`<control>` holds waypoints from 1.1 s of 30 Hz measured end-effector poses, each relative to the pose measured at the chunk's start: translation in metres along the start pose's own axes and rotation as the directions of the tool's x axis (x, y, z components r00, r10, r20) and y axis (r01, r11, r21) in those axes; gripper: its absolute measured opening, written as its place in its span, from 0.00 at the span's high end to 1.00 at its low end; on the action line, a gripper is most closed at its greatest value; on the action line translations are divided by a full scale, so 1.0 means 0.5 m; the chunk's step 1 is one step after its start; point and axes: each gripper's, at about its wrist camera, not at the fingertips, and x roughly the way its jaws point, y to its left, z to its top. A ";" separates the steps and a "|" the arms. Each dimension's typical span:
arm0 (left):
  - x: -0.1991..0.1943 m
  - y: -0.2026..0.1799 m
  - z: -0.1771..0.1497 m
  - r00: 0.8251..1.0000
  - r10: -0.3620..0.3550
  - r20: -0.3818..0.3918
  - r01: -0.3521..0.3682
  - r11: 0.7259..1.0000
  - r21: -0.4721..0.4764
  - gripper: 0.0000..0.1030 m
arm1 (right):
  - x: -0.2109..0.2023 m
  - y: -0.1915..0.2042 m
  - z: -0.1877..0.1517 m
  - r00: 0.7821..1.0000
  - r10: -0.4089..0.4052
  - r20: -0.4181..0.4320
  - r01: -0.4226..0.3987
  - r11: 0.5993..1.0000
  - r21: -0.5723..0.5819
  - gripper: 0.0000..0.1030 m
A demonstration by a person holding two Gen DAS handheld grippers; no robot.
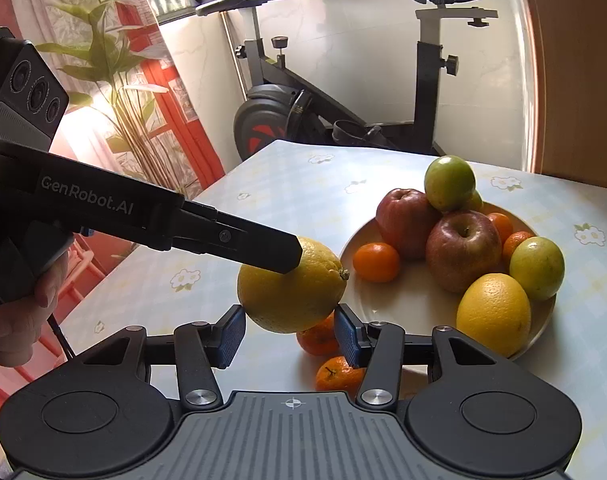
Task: Organize fruits
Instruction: 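Carry the lemon with both tools and lower it onto the plate, then open both tools and withdraw them from the lemon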
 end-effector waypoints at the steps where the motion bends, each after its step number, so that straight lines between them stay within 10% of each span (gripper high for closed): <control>1: 0.006 -0.002 0.006 1.000 -0.001 -0.002 0.001 1.000 0.003 0.54 | 0.000 -0.008 0.004 1.000 -0.006 0.002 0.006 1.000 0.005 0.56; 20: 0.169 -0.004 0.051 0.989 0.025 -0.145 -0.023 1.000 0.015 0.58 | 0.073 -0.135 -0.001 0.996 -0.062 -0.063 0.070 0.989 0.131 0.60; 33: 0.158 -0.002 0.050 0.993 0.063 -0.100 -0.065 0.998 -0.020 0.60 | 0.050 -0.110 -0.019 0.988 -0.131 -0.087 0.136 0.990 0.046 0.62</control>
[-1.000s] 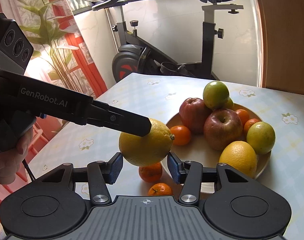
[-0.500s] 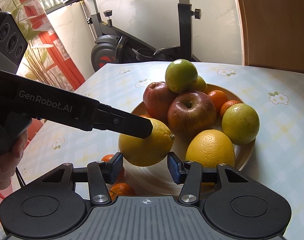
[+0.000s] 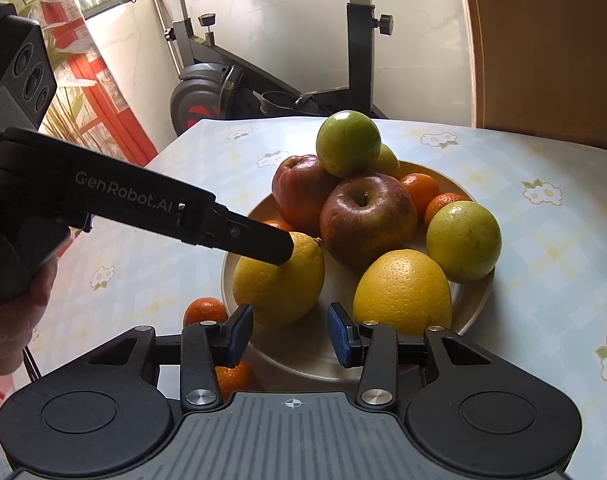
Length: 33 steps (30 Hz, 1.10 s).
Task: Organize fruits
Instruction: 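Open both tools and withdraw them from the lemon, then move both tools toward the small brown kiwi on the table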
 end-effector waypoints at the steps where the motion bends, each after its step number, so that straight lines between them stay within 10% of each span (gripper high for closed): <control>1: -0.008 -0.003 -0.003 1.000 0.001 0.013 -0.001 1.000 0.009 0.59 | -0.011 0.001 -0.007 1.000 -0.005 0.010 0.006 1.000 -0.010 0.62; 10: -0.103 -0.012 -0.047 0.983 0.078 0.165 -0.076 0.997 -0.019 0.59 | -0.105 -0.023 -0.082 0.987 -0.056 0.151 0.050 0.998 0.042 0.63; 21: -0.166 -0.036 -0.156 0.911 0.283 0.301 -0.250 0.958 -0.143 0.59 | -0.141 -0.067 -0.155 0.953 -0.112 0.282 0.091 0.992 0.087 0.61; 33: -0.164 -0.100 -0.242 0.856 0.349 0.381 -0.370 0.929 -0.021 0.59 | -0.140 -0.082 -0.195 0.946 -0.086 0.313 0.072 0.996 0.056 0.62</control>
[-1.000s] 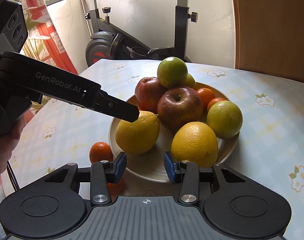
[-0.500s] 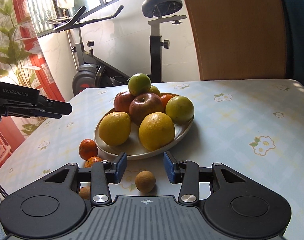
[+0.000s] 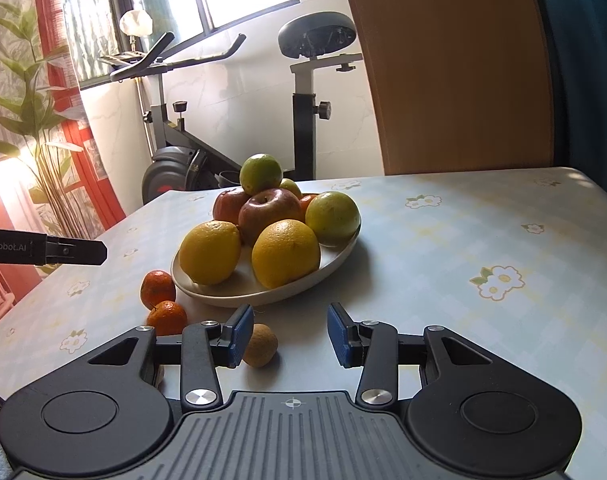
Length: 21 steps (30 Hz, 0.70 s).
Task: Organize fruits
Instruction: 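Move both tools toward the small brown kiwi on the table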
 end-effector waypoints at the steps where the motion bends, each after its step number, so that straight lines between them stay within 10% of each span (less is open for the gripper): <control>1: 0.000 0.000 -0.003 1.000 -0.005 -0.004 0.005 1.000 -0.006 0.59 | 0.001 0.002 0.000 1.000 0.008 -0.004 -0.008 1.000 -0.005 0.62; 21: 0.008 -0.026 -0.043 0.989 -0.109 -0.102 0.112 0.993 0.030 0.59 | 0.044 0.004 -0.001 0.989 0.090 -0.115 -0.086 0.995 0.042 0.63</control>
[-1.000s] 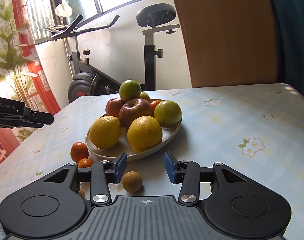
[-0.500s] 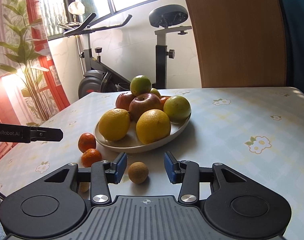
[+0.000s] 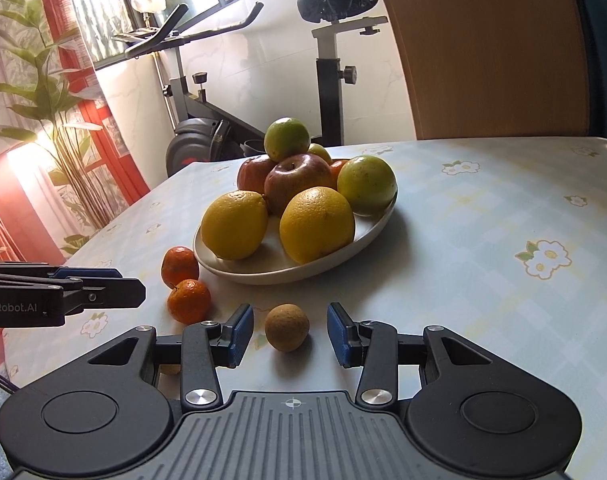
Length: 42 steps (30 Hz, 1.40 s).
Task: Organize fruits
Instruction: 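Move both tools toward the small brown kiwi on the table, then close both tools around the brown kiwi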
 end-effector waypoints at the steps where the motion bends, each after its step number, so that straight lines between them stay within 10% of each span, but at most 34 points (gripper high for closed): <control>1: 0.000 0.000 -0.001 1.000 -0.006 -0.002 0.006 1.000 0.002 0.59 | 0.001 -0.001 -0.001 1.000 0.000 -0.001 0.000 1.000 0.006 0.64; 42: 0.068 -0.032 -0.030 0.979 -0.133 -0.155 0.144 0.987 0.064 0.62 | -0.013 -0.008 -0.017 0.999 0.024 0.033 -0.025 0.999 0.032 0.77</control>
